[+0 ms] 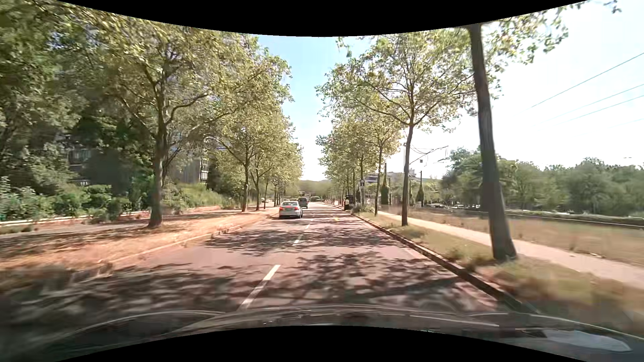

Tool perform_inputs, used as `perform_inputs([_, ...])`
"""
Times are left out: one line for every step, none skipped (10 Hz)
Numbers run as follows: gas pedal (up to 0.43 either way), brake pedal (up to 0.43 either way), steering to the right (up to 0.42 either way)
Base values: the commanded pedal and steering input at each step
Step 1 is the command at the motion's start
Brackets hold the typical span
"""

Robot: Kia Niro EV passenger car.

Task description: Follow the waypoints while adhering to traffic rules and regulations

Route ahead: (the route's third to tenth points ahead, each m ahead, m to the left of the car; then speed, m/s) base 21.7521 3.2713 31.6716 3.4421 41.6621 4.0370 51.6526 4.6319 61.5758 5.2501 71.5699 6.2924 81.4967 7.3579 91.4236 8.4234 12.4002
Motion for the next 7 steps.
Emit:
perform_inputs([0.047, 0.000, -0.004])
perform_inputs([0.047, 0.000, -0.003])
perform_inputs([0.047, 0.000, -0.003])
perform_inputs([0.039, 0.000, -0.002])
perform_inputs([0.028, 0.000, -0.002])
perform_inputs([0.020, 0.000, -0.002])
perform_inputs([0.020, 0.000, -0.002])
